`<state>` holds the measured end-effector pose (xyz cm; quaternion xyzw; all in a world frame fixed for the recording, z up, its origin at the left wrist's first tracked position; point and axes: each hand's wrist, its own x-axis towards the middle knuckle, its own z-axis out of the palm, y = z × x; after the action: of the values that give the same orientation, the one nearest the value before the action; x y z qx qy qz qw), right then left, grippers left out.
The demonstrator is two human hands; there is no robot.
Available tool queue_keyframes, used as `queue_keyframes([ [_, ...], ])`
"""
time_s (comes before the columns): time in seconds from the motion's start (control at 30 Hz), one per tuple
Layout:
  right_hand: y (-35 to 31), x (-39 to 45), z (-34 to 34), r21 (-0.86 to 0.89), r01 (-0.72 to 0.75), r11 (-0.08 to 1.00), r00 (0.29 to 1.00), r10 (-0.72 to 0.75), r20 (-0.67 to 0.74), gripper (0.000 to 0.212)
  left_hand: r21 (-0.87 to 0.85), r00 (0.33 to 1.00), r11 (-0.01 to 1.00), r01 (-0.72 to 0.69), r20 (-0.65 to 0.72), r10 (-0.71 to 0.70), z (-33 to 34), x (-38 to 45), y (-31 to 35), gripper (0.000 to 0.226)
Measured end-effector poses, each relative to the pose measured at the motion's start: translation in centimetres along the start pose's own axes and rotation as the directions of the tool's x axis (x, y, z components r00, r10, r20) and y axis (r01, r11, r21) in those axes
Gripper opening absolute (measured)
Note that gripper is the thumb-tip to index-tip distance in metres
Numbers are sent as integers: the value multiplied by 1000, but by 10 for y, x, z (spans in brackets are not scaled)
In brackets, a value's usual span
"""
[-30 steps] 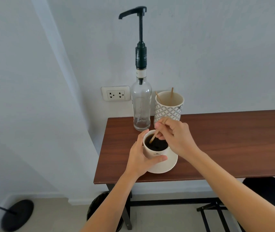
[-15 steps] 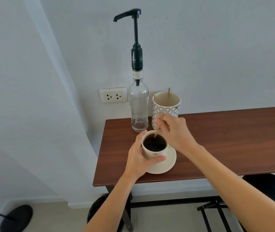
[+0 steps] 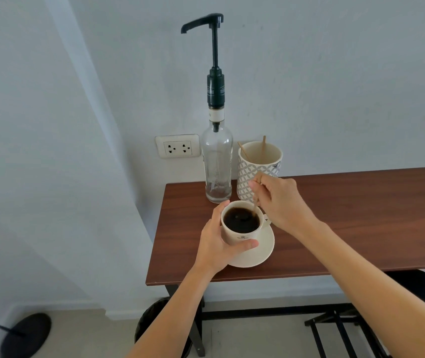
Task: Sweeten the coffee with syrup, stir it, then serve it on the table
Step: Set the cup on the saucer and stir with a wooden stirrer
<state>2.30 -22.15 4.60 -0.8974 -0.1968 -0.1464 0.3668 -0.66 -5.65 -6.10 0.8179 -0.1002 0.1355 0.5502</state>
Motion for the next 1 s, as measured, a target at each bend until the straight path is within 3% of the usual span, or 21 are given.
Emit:
queue_keyframes([
  [0.07,1,-3,-3,6,-33,999,999,33,34,29,-4,1000,1000,7,8,-7,0,0,0,91],
  [0.17,-12,-9,5,191,-117,975,987,93,129,24,-13,1000,1000,-1,23,2,0,0,-1,92],
  [0.23,-19,-8,10,250,-102,963,991,77,105,21,-4,1000,1000,-10,23,10,0,0,-1,91],
  [0.33,-11,-1,6,120,-29,992,999,26,23,23,11,1000,1000,-15,8,15,0,0,1,90],
  [0.43,2,0,-4,-6,-54,999,998,54,24,29,4,1000,1000,-5,4,5,-1,0,1,90],
  [0.57,-8,-8,4,169,-136,976,985,115,126,23,-12,1000,1000,-4,23,4,-1,0,0,90],
  [0.63,-17,-9,11,235,-97,967,992,76,96,19,-8,1000,1000,-15,26,15,0,0,-1,90],
  [0.73,-13,-3,9,120,-2,993,1000,0,14,23,7,1000,1000,-20,18,20,0,0,1,88],
  [0.83,2,-2,0,-26,-20,999,1000,20,1,28,2,1000,1000,-15,5,15,-1,0,1,88],
  [0.9,2,-5,-1,-5,-55,998,998,55,28,28,-2,1000,1000,-15,9,15,-1,0,1,89],
  [1.0,-12,-9,10,178,-128,976,989,113,96,23,-26,1000,1000,-16,23,17,-1,0,0,90],
])
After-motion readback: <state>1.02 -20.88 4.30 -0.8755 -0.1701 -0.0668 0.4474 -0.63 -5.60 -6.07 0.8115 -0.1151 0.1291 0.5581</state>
